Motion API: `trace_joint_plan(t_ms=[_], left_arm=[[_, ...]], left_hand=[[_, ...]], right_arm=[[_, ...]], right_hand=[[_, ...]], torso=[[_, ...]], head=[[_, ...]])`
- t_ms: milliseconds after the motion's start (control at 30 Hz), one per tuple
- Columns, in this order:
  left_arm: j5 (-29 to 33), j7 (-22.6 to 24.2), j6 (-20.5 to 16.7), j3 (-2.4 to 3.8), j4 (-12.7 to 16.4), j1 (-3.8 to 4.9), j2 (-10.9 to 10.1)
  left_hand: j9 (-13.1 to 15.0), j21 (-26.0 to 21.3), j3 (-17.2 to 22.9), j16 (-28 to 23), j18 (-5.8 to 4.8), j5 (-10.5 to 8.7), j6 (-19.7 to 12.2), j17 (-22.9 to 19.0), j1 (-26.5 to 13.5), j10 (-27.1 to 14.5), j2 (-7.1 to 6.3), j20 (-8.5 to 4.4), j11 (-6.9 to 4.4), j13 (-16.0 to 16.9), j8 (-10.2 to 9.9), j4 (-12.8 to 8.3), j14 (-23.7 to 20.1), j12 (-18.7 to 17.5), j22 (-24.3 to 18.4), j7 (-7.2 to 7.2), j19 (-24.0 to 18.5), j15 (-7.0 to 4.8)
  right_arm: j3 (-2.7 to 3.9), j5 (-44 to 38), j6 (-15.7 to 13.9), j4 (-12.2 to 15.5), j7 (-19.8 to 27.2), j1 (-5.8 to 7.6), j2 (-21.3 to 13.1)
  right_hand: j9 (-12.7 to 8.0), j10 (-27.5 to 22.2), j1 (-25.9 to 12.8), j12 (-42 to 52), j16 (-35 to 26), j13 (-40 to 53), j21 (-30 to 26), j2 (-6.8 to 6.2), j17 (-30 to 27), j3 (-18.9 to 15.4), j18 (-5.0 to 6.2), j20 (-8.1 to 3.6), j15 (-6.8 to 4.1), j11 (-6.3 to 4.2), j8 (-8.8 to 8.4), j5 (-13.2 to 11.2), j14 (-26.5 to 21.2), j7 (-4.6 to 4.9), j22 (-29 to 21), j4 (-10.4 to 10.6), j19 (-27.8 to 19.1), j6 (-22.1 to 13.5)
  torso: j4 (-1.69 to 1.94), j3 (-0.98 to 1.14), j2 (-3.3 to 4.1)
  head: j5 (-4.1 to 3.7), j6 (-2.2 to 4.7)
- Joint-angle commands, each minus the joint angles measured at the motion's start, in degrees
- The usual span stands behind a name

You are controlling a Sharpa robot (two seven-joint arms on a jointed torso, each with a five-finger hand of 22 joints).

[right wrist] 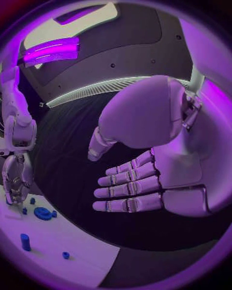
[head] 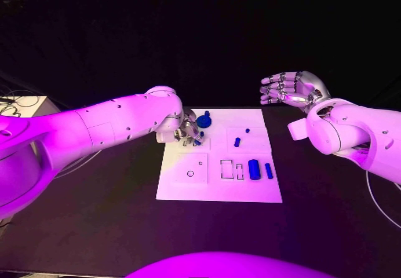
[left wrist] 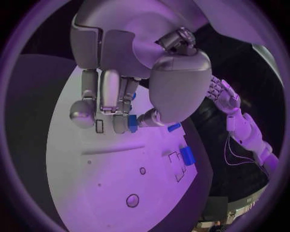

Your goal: Assemble the parts on the task board

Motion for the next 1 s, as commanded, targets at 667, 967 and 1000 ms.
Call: trace_joint_plan(t_ms=[667, 967, 1000], left_arm=[[-1.94, 0.06, -8.84, -0.19, 3.48, -0.02, -2.51], [-4.03, -0.31, -9.66, -1.15, 3.08, -0.25, -2.07], [-4.16, -0.36, -9.77, -1.23, 3.07, -0.27, -2.06]], left_hand=[[11.65, 3.19, 15.64, 4.05, -1.49, 7.31, 4.31, 10.44, -8.24, 8.67, -2.89, -1.83, -2.44, 6.86, 5.22, -13.75, 4.39, 5.85, 5.59, -3.02, 3.62, -2.51], [12.97, 3.53, 16.39, 4.19, -1.64, 7.27, 4.96, 10.69, -9.38, 9.33, -2.63, -2.27, -2.93, 7.0, 7.01, -13.73, 4.54, 6.0, 6.32, -3.59, 4.15, -2.95], [13.01, 3.56, 16.42, 4.19, -1.65, 7.27, 4.95, 10.68, -9.4, 9.37, -2.6, -2.28, -2.94, 7.04, 7.05, -13.73, 4.54, 6.02, 6.4, -3.6, 4.19, -2.96]], right_arm=[[-0.21, 0.1, 2.55, -0.56, -0.95, -0.02, -0.04], [-0.25, 0.03, 2.92, -0.69, -1.08, -0.04, -0.05], [-0.25, 0.03, 2.93, -0.7, -1.08, -0.04, -0.05]], right_hand=[[-0.12, -0.04, -0.18, -0.37, -0.6, -0.56, -0.17, 0.43, -0.55, -0.49, 0.35, 0.14, 0.39, 0.61, -0.38, 0.15, -0.19, 2.91, -0.61, 0.2, -0.68, 0.18], [-0.13, -0.05, -0.2, -0.39, -0.68, -0.65, -0.18, 0.44, -0.64, -0.52, 0.35, 0.16, 0.41, 0.62, -0.4, 0.14, -0.22, 2.92, -0.72, 0.22, -0.74, 0.17], [-0.13, -0.05, -0.2, -0.39, -0.68, -0.65, -0.18, 0.44, -0.64, -0.52, 0.35, 0.16, 0.41, 0.62, -0.4, 0.14, -0.22, 2.92, -0.72, 0.22, -0.74, 0.17]], torso=[[-0.12, 0.0, 0.15], [-0.11, 0.02, 0.1], [-0.1, 0.03, 0.1]], head=[[0.76, -0.63], [0.81, -1.0], [0.81, -1.04]])
